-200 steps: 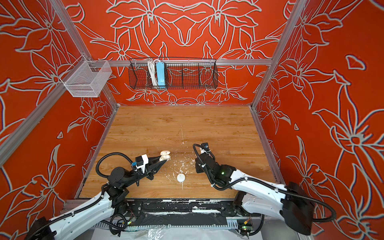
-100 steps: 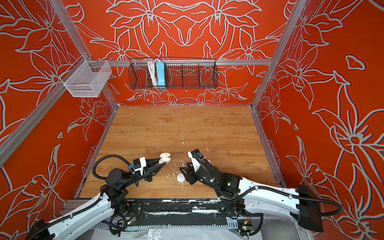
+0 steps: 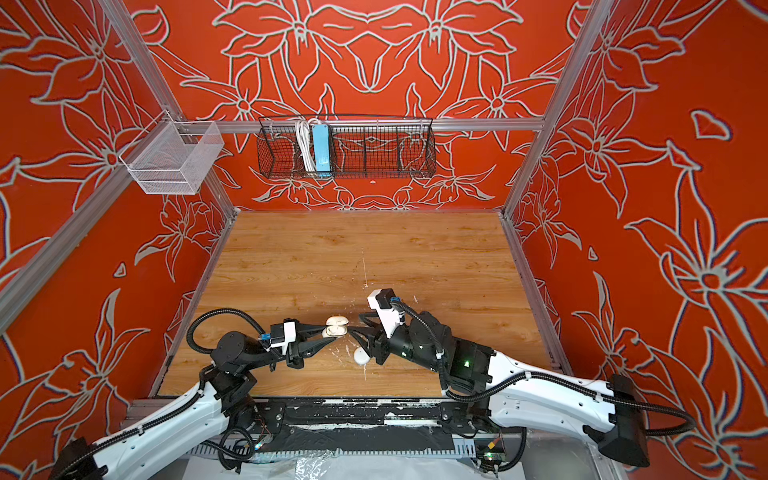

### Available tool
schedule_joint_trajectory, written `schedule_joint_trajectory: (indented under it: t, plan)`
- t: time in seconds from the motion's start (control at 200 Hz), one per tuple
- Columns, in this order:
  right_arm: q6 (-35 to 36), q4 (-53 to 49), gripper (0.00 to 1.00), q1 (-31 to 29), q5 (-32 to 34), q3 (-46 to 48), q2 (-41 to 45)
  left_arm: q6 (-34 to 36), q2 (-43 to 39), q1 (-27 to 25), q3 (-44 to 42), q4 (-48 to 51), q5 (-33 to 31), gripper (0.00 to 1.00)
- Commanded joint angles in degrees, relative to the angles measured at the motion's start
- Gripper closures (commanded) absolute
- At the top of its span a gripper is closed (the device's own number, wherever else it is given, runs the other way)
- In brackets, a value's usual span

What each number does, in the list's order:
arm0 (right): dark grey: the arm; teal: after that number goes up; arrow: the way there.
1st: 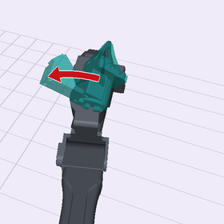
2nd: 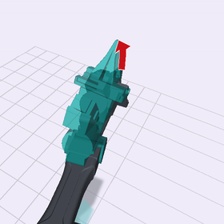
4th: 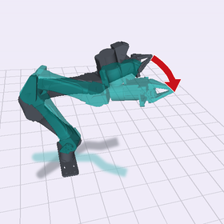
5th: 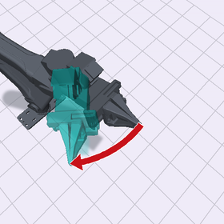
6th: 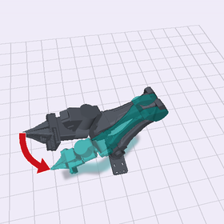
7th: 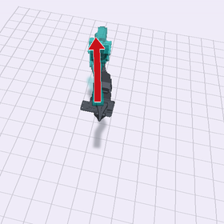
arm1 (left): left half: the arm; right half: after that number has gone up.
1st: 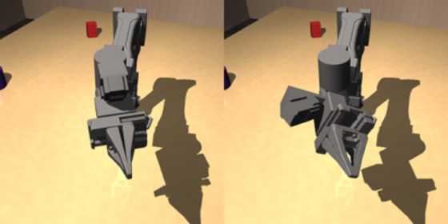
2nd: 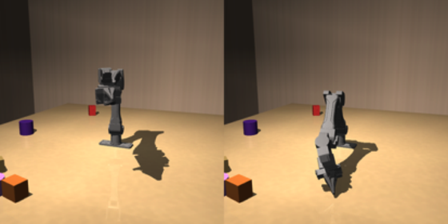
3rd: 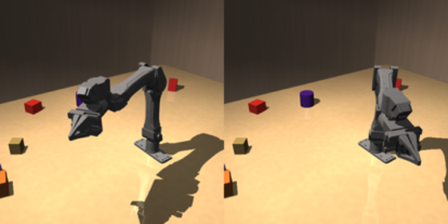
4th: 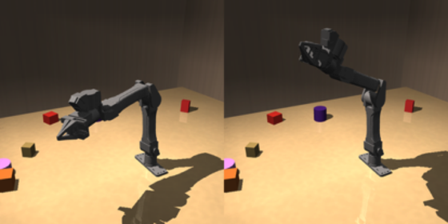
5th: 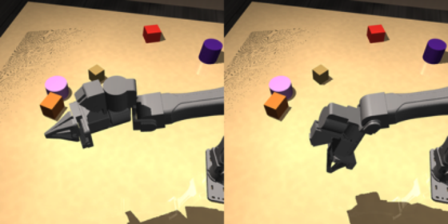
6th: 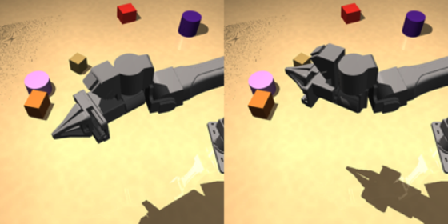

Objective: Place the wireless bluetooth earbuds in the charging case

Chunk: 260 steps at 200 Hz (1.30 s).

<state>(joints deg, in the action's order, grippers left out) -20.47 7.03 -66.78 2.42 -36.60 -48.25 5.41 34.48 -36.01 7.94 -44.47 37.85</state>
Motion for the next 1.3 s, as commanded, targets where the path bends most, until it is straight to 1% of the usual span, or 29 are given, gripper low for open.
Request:
schedule_joint_trajectory:
  t: [0.0, 0.075, 0.105, 0.265, 0.465, 0.666, 0.821, 0.941, 1.106, 1.226, 1.296]
  plan:
    - [3.1, -0.5, 0.56, -0.2, -0.3, -1.5, 0.6, 1.3, 0.2, -0.2, 1.9, 0.0, 3.2, 1.0]
    - [3.3, -1.0, 0.62, -0.1, 0.3, -1.7, 0.3, 1.3, 0.4, -0.3, 2.0, 0.0, 3.5, 1.0]
    - [3.4, -1.0, 0.63, -0.2, 0.3, -1.6, 0.1, 1.3, 0.4, -0.3, 2.0, 0.0, 3.6, 1.0]
    - [3.5, 1.7, 0.64, -0.1, -2.4, -0.1, -0.6, 1.5, 0.5, -0.5, 2.6, 0.6, 4.8, 1.0]
    - [3.0, 2.3, 0.66, -0.1, -0.7, 0.2, -0.4, 2.0, 0.8, -0.6, 3.2, 1.2, 6.2, 1.0]
    - [2.4, 4.2, 0.66, -0.1, -3.6, 0.2, -2.4, 2.5, 0.4, -0.8, 3.9, 2.8, 7.1, 1.0]
    - [2.2, 4.1, 0.68, -0.2, -3.4, -0.6, -4.2, 2.8, 0.3, -1.1, 4.1, 3.1, 7.6, 1.0]
    - [2.0, 4.4, 0.75, -0.1, -2.8, -0.8, -3.8, 3.0, 0.6, -1.3, 4.3, 3.2, 7.9, 1.0]
    - [2.2, 5.2, 0.83, -0.2, -4.5, -1.1, -3.3, 3.2, 1.7, -1.4, 4.8, 3.6, 8.6, 1.0]
    - [2.9, 3.8, 0.91, -0.2, -5.4, -2.2, -3.7, 3.6, 2.6, -1.3, 5.2, 4.2, 8.9, 1.0]
    - [3.6, 3.1, 0.93, -0.2, -6.1, -2.8, -4.3, 3.8, 3.1, -1.3, 5.7, 4.8, 9.3, 1.0]
